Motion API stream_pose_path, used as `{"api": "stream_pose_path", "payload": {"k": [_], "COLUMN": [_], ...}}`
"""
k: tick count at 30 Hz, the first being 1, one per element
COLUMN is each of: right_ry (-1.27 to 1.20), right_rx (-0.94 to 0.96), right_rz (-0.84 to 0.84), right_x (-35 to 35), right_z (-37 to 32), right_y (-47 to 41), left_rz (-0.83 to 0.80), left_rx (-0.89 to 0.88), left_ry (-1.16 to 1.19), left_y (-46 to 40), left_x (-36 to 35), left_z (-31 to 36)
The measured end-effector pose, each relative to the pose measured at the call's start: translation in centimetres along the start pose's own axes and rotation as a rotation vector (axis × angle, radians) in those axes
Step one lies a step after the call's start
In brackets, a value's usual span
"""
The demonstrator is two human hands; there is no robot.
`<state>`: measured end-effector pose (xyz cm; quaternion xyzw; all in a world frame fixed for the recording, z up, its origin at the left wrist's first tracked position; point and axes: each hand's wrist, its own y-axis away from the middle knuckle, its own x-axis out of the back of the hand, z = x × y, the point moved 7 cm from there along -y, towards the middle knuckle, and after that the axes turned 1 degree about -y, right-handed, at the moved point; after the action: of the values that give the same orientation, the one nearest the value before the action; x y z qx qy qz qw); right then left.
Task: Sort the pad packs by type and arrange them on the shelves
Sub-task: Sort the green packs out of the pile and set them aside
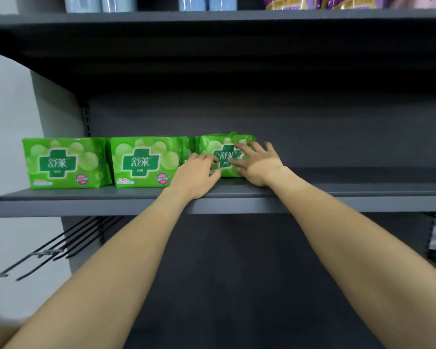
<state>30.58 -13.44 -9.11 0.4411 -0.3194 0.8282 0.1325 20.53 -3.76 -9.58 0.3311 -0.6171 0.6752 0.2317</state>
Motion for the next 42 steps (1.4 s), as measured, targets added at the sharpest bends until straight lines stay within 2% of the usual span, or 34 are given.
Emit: {"api": "stream_pose_path", "payload": {"k": [2, 5, 7, 9, 12, 14, 16, 18, 20, 24, 27, 31, 33, 40, 42], "right_ry": [-0.130, -0.339, -0.416, -0.429, -0.371, -0.319, -0.293, -0.291, -0.290, -0.351, -0.415, -0.636, -0.711, -0.851, -0.880], "right_rx": [-0.029, -0.111, -0.193, -0.248, -0.183, -0.115, -0.084, -0.079, -0.090, -0.086, 0.019, 0.198, 0.233, 0.324, 0.331], "right_rz": [0.106, 0.456, 0.627, 0.730, 0.820, 0.860, 0.796, 0.635, 0.548, 0.486, 0.524, 0.587, 0.553, 0.170, 0.030], "right_x": [1.3, 4.2, 4.8, 4.8, 4.7, 4.7, 3.4, 0.6, -1.4, -1.1, -0.2, -1.1, -3.0, -13.4, -16.4], "right_z": [-0.2, -0.4, -0.9, -1.7, -4.0, -5.6, -7.2, -9.0, -9.5, -9.3, -11.0, -18.1, -21.7, -35.9, -39.7], "right_y": [1.2, 4.8, 8.0, 10.5, 12.8, 14.1, 14.8, 15.0, 15.0, 14.5, 16.6, 22.6, 25.3, 30.9, 32.1], "left_rz": [0.000, -0.001, 0.040, 0.169, 0.380, 0.380, 0.328, 0.245, 0.212, 0.206, 0.173, 0.056, -0.028, -0.235, -0.295], "left_rx": [0.010, 0.027, -0.007, -0.061, -0.193, -0.270, -0.252, -0.192, -0.146, 0.058, 0.206, 0.389, 0.470, 0.827, 0.916], "left_ry": [-0.009, -0.056, -0.127, -0.145, -0.129, -0.179, -0.203, -0.197, -0.159, 0.028, 0.180, 0.269, 0.292, 0.419, 0.391], "left_y": [0.1, 0.4, 1.2, 2.9, 7.5, 10.5, 12.7, 14.9, 16.6, 20.2, 23.9, 30.2, 33.5, 49.6, 54.5], "left_x": [0.2, 1.2, 2.4, 4.4, 6.4, 5.5, 4.1, 2.8, 2.1, 2.6, 3.0, 1.9, 0.7, -6.1, -8.3], "left_z": [0.1, 0.5, 1.4, 2.5, 3.9, 4.2, 3.5, 2.4, 1.8, 0.5, -0.3, -3.2, -5.1, -13.7, -15.8]}}
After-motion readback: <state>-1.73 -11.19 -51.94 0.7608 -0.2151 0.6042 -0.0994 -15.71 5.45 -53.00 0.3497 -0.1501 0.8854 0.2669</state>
